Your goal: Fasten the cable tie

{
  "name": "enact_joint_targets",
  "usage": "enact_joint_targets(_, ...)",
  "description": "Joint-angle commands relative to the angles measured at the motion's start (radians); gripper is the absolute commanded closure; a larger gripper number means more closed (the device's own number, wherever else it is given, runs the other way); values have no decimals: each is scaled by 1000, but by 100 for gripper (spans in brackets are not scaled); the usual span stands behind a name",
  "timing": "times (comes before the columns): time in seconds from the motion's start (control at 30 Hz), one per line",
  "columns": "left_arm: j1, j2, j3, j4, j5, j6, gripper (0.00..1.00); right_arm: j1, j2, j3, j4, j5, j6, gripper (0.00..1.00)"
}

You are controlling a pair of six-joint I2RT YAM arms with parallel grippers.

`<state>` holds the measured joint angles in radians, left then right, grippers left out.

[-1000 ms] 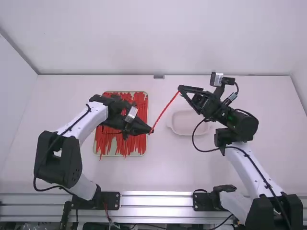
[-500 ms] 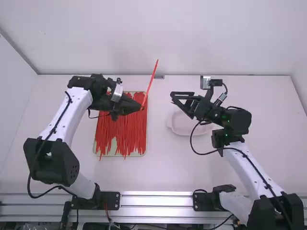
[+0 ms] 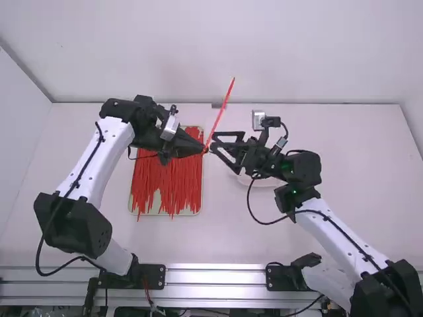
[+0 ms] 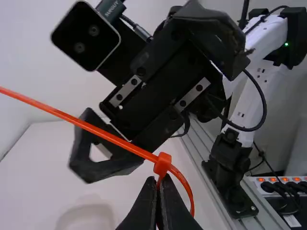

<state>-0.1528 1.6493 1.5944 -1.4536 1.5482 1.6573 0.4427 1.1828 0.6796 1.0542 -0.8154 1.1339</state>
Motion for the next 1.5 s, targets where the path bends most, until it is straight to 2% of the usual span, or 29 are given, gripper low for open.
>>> enact_joint_targets(0.0,-11,3,18,0,23,15,99,11,-10,26,12,72,-24,0)
enact_joint_targets(0.2,-16,3,18,5,23,15,99,40,-10,26,15,126,-24,13)
enact_joint_targets(0.27,-18,3,18,9,23,15,99,60,-10,26,15,147,-24,27)
enact_joint_targets(0.4,-18,3,18,15,23,15,98,84,-10,26,14,160,-32,38)
enact_joint_targets(0.5,-18,3,18,15,23,15,99,100,-10,26,14,158,-43,51)
enact_joint_targets(0.57,-18,3,18,21,22,14,99,108,-10,26,14,151,-52,62)
enact_joint_targets(0.63,-18,3,18,21,23,14,99,109,-10,26,14,142,-68,77)
enact_joint_targets(0.7,-17,3,18,21,23,14,99,106,-10,26,11,132,-69,100)
enact_joint_targets(1.0,-17,3,18,21,22,14,98,95,-10,26,-30,104,-86,100)
enact_joint_targets(1.03,-17,3,18,21,22,14,96,87,-10,26,-31,77,-95,100)
enact_joint_targets(1.07,-16,3,18,21,22,14,89,80,-10,26,-31,61,-92,100)
enact_joint_targets(1.17,-2,3,18,22,22,6,60,58,-10,26,-31,8,-85,100)
enact_joint_targets(1.23,2,3,18,21,22,6,53,49,-10,26,-31,-6,-84,100)
enact_joint_targets(1.27,12,3,18,17,22,6,44,37,-10,26,-40,-34,-84,100)
enact_joint_targets(1.3,16,3,18,14,22,6,42,32,-10,26,-43,-45,-84,100)
enact_joint_targets(1.33,26,3,18,8,22,6,33,21,-10,26,-49,-71,-84,100)
enact_joint_targets(1.47,55,3,18,6,22,-16,12,-1,-10,26,-49,-119,-84,100)
